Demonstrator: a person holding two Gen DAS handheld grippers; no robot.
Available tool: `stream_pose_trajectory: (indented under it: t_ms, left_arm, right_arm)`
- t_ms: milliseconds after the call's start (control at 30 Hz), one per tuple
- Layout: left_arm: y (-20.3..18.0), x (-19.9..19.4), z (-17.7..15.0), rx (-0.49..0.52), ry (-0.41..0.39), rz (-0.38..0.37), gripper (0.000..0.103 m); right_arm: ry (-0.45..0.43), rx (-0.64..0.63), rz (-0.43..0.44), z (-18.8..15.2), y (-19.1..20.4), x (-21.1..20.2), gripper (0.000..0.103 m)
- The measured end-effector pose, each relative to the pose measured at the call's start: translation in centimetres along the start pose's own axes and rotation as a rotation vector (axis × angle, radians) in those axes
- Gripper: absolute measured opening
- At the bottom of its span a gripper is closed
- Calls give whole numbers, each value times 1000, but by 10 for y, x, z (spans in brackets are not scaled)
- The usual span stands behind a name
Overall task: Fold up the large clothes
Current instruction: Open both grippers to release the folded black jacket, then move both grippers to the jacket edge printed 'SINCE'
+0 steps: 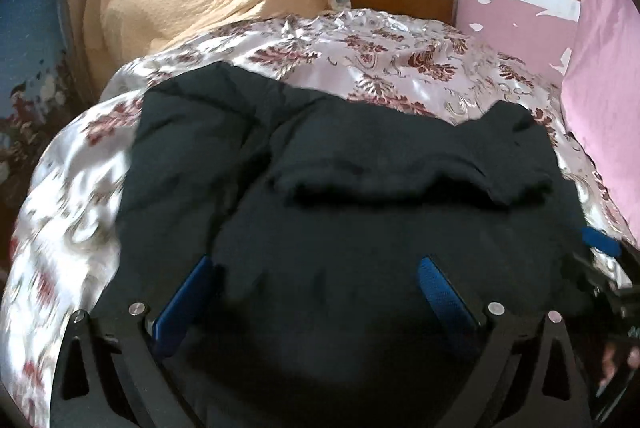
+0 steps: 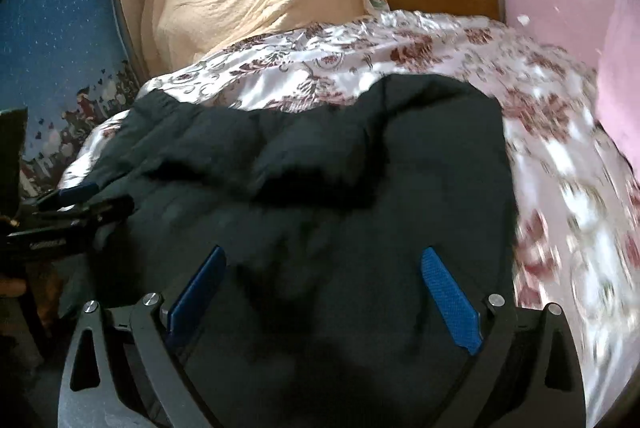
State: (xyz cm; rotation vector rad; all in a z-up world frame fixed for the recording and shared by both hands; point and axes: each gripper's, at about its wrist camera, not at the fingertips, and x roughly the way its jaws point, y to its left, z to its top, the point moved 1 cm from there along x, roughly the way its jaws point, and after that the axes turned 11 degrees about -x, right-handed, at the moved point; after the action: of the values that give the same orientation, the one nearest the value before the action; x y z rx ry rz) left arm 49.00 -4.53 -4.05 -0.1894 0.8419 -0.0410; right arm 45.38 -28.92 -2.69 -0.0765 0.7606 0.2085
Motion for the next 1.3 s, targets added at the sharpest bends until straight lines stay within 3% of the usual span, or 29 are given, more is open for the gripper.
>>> stream_pose_trajectory:
  t_ms: [300,533,700,867,1300]
  left_arm:
    - [11,-112,-68,-13,-16,-49,103]
    - [18,-190,-101,-7,-126,-22,103]
    - [21,-237,-129,40,-148,-46,103]
    - [29,-271,-163,105,-125,-43,103]
    - [45,-300,-235,204,-56,9,103]
  right_arm:
    - [-17,-135,-51,-60,33,-128,101]
    - [-92,-165,-54,-70,53,-216,101]
    - [-121,-180,-42,-89,72,-255,101]
    - [-94,-207,-24,-120,87,-281,101]
    - [-40,-285,-10,-196,114,-325,101]
